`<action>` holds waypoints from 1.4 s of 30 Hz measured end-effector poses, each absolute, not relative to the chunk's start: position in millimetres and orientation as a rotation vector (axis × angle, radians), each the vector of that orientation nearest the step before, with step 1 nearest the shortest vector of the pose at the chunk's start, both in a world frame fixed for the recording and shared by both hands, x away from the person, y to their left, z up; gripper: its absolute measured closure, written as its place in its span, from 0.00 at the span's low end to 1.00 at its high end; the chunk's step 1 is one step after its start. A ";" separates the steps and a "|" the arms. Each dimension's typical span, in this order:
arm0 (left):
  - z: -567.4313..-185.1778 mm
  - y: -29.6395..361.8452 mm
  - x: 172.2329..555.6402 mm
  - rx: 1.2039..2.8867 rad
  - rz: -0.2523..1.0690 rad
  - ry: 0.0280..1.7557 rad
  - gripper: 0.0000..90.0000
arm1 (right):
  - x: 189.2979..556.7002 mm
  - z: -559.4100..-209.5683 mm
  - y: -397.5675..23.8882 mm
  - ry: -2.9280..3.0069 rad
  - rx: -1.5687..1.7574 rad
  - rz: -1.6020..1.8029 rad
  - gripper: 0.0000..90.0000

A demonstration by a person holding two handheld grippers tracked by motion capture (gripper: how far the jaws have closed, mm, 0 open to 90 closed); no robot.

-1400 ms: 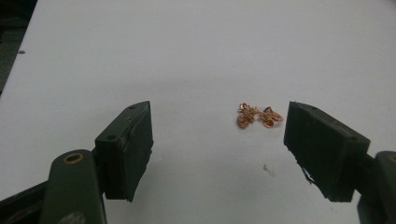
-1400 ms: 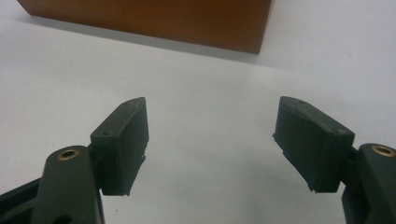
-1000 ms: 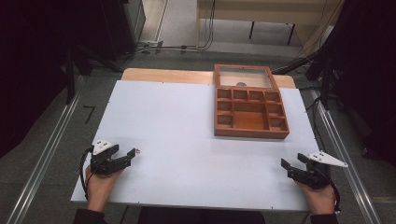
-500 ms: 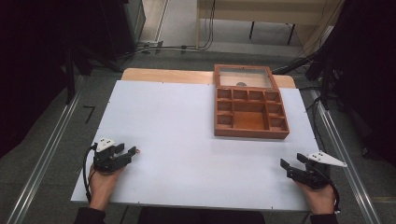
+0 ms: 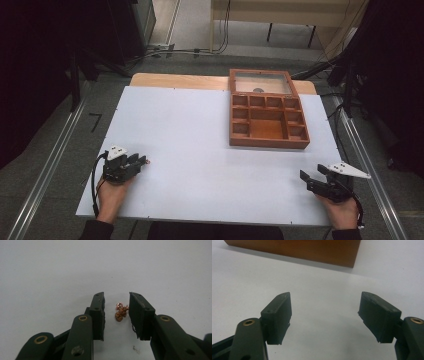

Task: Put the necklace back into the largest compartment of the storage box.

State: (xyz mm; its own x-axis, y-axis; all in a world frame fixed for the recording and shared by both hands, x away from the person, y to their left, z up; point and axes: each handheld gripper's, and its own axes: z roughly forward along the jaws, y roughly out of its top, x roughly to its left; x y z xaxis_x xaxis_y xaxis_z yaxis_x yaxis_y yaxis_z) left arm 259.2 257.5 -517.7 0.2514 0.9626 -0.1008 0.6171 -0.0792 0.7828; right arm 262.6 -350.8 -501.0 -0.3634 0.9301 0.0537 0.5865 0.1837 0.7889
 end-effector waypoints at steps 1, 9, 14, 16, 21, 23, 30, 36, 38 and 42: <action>-517.7 256.8 259.3 1.792 0.598 1.449 0.74 | 262.6 -501.0 -350.7 2.024 1.421 1.037 0.28; -517.4 254.2 258.1 1.839 0.635 1.435 0.87 | 262.7 -501.4 -350.6 2.027 1.417 1.032 0.28; -517.0 254.0 258.0 1.840 0.607 1.429 0.96 | 262.6 -501.4 -350.7 2.026 1.418 1.031 0.28; -516.8 256.2 258.3 1.825 0.582 1.433 0.97 | 262.7 -501.4 -350.8 2.027 1.418 1.031 0.28; -514.1 255.7 257.2 1.797 0.533 1.408 0.97 | 262.5 -501.2 -351.3 2.024 1.419 1.034 0.28; -512.4 256.1 256.4 1.785 0.534 1.402 0.97 | 262.5 -501.3 -351.7 2.023 1.418 1.037 0.28; -503.2 256.7 252.0 1.738 0.517 1.373 0.97 | 262.6 -501.2 -352.1 2.022 1.418 1.035 0.28; -494.0 253.1 248.7 1.725 0.530 1.339 0.97 | 262.5 -501.6 -352.5 2.021 1.422 1.034 0.28; -491.4 252.1 247.9 1.723 0.530 1.328 0.97 | 262.4 -501.5 -352.4 2.020 1.421 1.036 0.28; -486.7 247.6 247.5 1.726 0.543 1.311 0.97 | 262.5 -502.0 -352.2 2.021 1.423 1.034 0.28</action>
